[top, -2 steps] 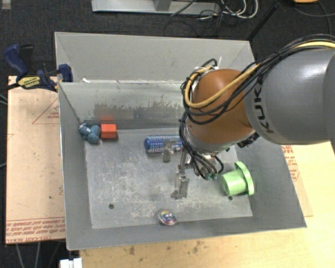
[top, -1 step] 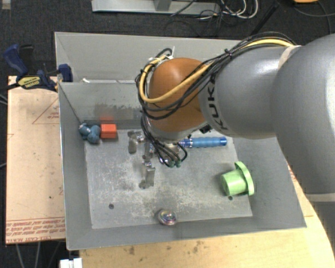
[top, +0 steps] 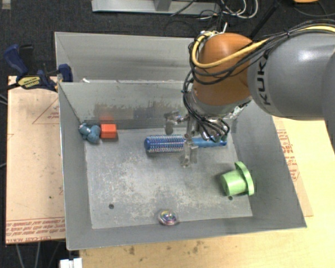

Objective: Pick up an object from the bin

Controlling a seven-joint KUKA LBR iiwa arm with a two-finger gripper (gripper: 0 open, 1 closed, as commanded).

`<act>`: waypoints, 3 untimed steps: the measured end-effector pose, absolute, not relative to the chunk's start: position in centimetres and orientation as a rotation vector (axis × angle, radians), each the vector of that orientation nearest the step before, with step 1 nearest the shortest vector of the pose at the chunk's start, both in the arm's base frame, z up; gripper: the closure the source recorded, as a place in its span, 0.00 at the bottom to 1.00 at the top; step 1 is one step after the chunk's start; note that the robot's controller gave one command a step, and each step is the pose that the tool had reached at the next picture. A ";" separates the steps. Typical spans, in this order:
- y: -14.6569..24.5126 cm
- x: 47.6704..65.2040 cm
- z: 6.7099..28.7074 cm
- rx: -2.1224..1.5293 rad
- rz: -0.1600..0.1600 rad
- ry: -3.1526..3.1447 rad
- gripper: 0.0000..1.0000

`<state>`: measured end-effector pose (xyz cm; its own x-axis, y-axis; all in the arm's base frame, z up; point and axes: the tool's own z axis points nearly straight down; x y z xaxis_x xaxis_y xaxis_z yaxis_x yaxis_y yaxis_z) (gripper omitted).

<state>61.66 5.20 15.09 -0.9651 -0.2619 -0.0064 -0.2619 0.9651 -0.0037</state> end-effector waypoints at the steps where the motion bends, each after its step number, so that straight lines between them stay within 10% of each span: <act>1: 7.5 65.4 6.5 -0.362 0.005 3.120 0.00; 2: 7.4 65.5 6.9 -0.357 0.004 3.120 1.00; 3: 8.0 60.4 25.8 -0.310 0.003 3.117 1.00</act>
Offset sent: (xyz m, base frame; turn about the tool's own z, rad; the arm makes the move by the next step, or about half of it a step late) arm 0.0380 0.0209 -0.0809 0.0352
